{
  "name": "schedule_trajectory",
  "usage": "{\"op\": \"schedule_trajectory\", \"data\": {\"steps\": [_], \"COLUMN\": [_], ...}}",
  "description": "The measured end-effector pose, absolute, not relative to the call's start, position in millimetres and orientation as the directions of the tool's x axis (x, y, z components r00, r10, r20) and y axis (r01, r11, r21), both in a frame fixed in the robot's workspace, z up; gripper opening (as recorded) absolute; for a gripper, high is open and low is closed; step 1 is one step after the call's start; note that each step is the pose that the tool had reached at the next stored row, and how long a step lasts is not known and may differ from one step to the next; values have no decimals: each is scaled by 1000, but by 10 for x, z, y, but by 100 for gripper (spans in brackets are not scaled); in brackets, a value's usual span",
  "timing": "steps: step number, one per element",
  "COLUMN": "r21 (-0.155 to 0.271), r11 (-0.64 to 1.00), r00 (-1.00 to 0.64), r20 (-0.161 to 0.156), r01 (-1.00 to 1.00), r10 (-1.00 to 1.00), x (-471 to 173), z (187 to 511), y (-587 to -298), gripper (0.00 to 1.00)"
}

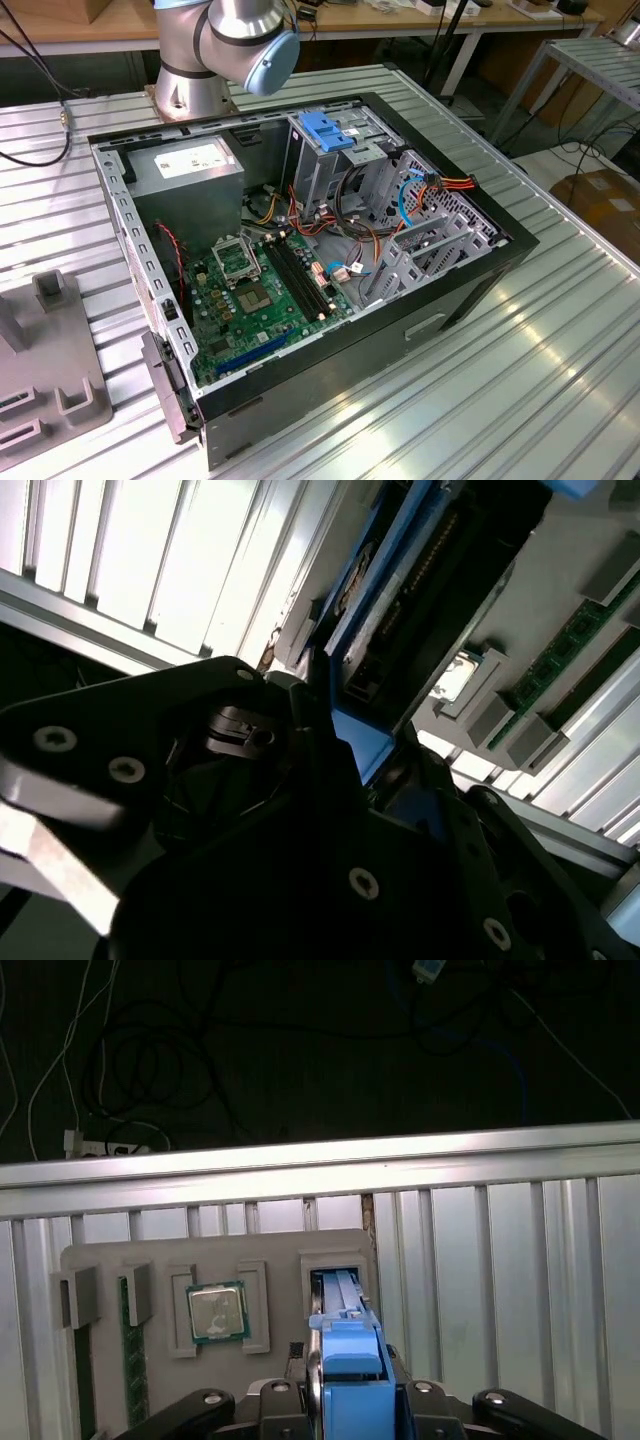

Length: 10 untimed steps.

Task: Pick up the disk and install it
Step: 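Pick up the disk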

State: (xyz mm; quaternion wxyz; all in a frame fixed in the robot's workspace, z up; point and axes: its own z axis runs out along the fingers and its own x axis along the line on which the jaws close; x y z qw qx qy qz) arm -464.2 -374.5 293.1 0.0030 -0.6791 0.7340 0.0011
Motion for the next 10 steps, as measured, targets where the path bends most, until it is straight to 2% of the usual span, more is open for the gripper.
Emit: {"op": "schedule_trajectory", "data": {"steps": [1,10], "r21": [-2,-2], "r11": [78,67], "r00": [-78,-67], "r20": [-6,-6], "r01": [-997,-998], "r10": [-997,-998], "x": [-4642,-4642], "z": [2930,2929], "y": [-3745,-3745], "gripper": [37,37]}}
